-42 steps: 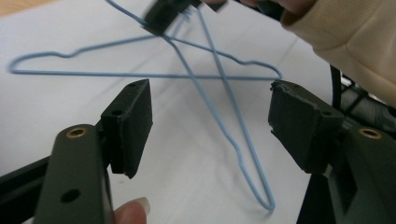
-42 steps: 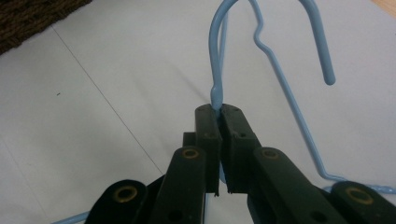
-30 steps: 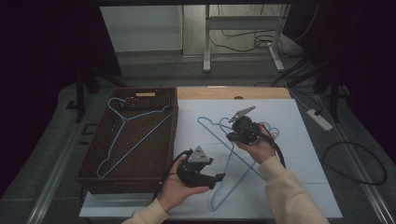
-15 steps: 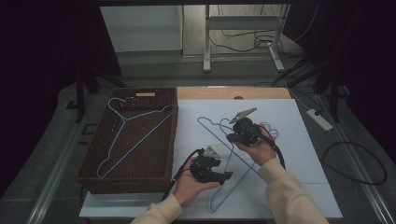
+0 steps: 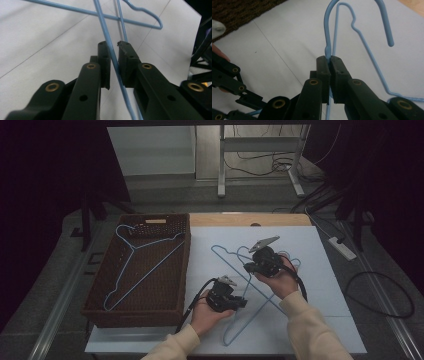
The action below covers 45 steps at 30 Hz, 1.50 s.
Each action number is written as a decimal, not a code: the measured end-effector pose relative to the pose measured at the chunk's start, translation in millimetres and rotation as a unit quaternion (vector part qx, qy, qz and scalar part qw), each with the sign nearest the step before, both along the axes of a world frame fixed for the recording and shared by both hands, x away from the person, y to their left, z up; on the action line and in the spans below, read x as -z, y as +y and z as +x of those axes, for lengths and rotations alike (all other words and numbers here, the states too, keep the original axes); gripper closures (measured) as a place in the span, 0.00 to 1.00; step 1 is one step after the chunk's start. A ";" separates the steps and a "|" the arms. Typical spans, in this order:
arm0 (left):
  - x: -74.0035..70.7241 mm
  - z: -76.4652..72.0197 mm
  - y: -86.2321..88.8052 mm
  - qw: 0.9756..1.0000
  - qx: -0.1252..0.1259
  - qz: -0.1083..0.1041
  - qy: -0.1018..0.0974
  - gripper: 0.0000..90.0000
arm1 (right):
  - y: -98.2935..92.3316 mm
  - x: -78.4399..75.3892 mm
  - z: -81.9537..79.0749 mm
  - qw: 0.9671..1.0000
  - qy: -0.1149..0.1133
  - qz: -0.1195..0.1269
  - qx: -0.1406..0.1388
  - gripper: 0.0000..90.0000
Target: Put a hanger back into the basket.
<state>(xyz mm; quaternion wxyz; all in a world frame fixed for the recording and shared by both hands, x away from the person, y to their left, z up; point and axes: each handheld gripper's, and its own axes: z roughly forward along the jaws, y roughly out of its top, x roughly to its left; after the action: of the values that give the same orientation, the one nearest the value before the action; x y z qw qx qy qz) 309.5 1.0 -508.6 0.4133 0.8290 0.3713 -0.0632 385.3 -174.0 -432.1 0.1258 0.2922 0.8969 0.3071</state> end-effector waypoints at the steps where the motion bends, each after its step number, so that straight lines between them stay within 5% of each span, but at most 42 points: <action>1: -0.9 -0.5 0.0 1.000 -0.001 -0.002 0.001 0.91 | -1.7 -1.6 -1.2 1.000 -0.002 0.003 0.000 0.96; 4: -4.2 -3.8 -0.1 1.000 -0.017 0.004 -0.014 0.94 | -9.8 -5.8 -9.1 1.000 -0.023 0.007 -0.002 0.89; 8: -6.9 -3.6 2.2 0.999 -0.035 0.000 -0.024 0.97 | -28.6 -9.6 -22.2 0.998 -0.042 0.046 0.002 0.69; 12: -8.0 -4.0 4.1 0.999 -0.043 -0.005 -0.027 0.97 | -43.3 -11.9 -35.2 0.994 -0.062 0.084 0.012 0.54; 13: -8.6 -4.1 4.8 0.999 -0.045 -0.008 -0.028 0.97 | -55.5 -12.9 -48.3 0.990 -0.078 0.112 0.021 0.47; 25: -26.6 -9.5 22.6 0.996 -0.053 -0.058 -0.042 0.97 | -103.9 10.8 -95.3 0.978 -0.106 0.173 0.041 0.41; 38: -49.7 -19.9 36.1 0.993 -0.045 -0.089 -0.063 0.97 | -119.4 23.8 -101.9 0.977 -0.106 0.179 0.045 0.41; 45: -76.7 -23.6 57.4 0.987 -0.056 -0.121 -0.086 0.97 | -124.2 23.5 -104.9 0.975 -0.111 0.185 0.053 0.41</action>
<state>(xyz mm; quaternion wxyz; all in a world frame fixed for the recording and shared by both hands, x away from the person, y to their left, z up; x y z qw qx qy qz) 285.9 58.5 -431.9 0.5437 0.7531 0.3702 -0.0124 280.3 -298.2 -455.6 0.1848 0.3213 0.7885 0.4909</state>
